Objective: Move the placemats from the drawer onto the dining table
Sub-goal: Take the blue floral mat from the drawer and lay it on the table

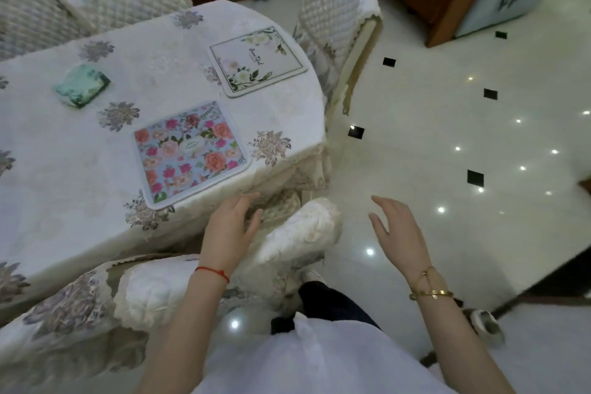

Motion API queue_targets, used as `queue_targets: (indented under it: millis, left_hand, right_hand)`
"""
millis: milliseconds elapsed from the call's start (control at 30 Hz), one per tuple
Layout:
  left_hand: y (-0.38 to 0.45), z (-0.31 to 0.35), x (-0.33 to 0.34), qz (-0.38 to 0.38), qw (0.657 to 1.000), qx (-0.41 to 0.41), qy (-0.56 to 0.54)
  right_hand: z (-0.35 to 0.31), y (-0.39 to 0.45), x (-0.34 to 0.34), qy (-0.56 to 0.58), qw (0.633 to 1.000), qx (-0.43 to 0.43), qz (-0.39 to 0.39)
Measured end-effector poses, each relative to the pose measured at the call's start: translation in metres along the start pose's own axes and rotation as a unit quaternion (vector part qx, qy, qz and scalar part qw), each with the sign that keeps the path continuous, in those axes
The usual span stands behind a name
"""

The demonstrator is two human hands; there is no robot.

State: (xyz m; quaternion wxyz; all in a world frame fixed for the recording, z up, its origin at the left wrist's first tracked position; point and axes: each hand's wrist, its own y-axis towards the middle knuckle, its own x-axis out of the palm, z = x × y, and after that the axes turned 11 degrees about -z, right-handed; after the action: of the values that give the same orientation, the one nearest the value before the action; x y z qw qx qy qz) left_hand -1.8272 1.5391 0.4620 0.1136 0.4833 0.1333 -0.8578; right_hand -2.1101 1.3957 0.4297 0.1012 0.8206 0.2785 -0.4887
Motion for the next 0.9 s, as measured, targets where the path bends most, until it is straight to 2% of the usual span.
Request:
queue_targets:
  millis: [367,667,900]
  left_hand:
    - [0.091,0.121,0.059,-0.057,0.994,0.090,0.009]
    - [0.200,0.251,0.119,-0.064,0.993,0.096,-0.019]
    - [0.284,0.302,0.149,-0.082,0.992,0.094,-0.027]
  right_hand:
    - [0.121,-0.020,-0.059,0.039,0.993,0.106,0.031]
    - [0.257,0.029,-0.167,0.021,0.987,0.147,0.055]
    - [0.322,0.094,-0.201,0.048,0.985,0.162,0.036]
